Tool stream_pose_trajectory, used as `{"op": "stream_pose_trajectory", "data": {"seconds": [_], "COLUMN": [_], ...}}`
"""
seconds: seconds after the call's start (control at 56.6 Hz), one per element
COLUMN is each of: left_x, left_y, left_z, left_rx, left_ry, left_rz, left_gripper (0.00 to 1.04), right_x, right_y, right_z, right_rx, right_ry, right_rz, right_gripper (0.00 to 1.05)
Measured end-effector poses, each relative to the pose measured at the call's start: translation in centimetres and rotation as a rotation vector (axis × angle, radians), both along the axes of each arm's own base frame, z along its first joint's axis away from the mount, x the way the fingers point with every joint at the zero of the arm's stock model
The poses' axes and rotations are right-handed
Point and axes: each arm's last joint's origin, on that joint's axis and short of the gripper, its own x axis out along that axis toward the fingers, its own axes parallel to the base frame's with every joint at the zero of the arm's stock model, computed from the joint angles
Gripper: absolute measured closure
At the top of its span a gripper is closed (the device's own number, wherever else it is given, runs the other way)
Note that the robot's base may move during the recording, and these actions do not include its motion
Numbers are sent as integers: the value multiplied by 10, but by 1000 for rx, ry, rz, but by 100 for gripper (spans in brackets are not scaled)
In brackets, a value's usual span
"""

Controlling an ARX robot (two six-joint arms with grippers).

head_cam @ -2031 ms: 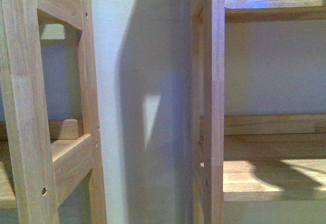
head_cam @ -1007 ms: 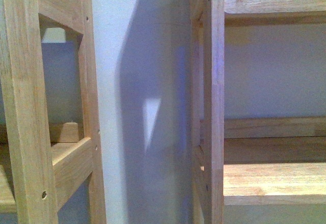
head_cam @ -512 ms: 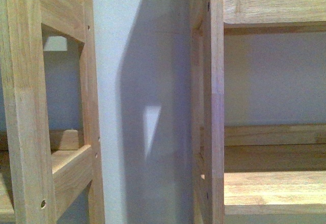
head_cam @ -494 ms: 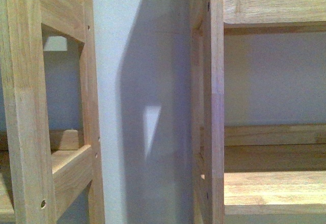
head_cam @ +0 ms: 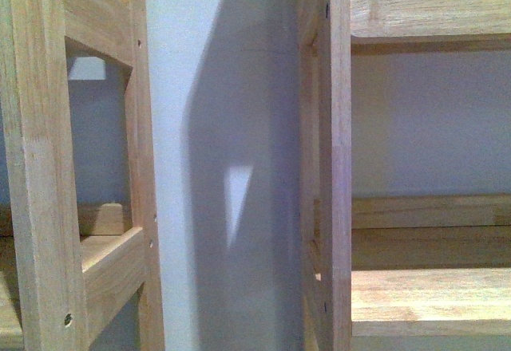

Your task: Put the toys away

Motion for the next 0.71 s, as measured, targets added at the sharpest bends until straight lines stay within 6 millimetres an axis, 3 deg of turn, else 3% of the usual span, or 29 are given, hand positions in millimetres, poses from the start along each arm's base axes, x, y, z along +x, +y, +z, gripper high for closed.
{"op": "stream_pose_trajectory", "data": {"seconds": [0.053,0.247,0.389,0.583,0.618,0.706], "left_x": [0,0,0,0,0,0], "left_y": [0,0,0,0,0,0], "left_z": [0,0,0,0,0,0], "left_rx": [0,0,0,0,0,0], "left_ry": [0,0,0,0,0,0], "left_rz": [0,0,0,0,0,0], "left_gripper": [6,6,6,6,6,6], "right_x": [0,-3,-4,-4,-4,-4], "right_y": [0,4,4,4,4,4], "right_z": [0,-6,-10,-17,-18,-20], "right_rx": [-14,-240,-285,-304,-306,-308], "right_ry": [6,100,98,101,102,105], "right_rz": [11,114,112,112,112,112], "right_gripper": [7,37,59,98,102,101]}}
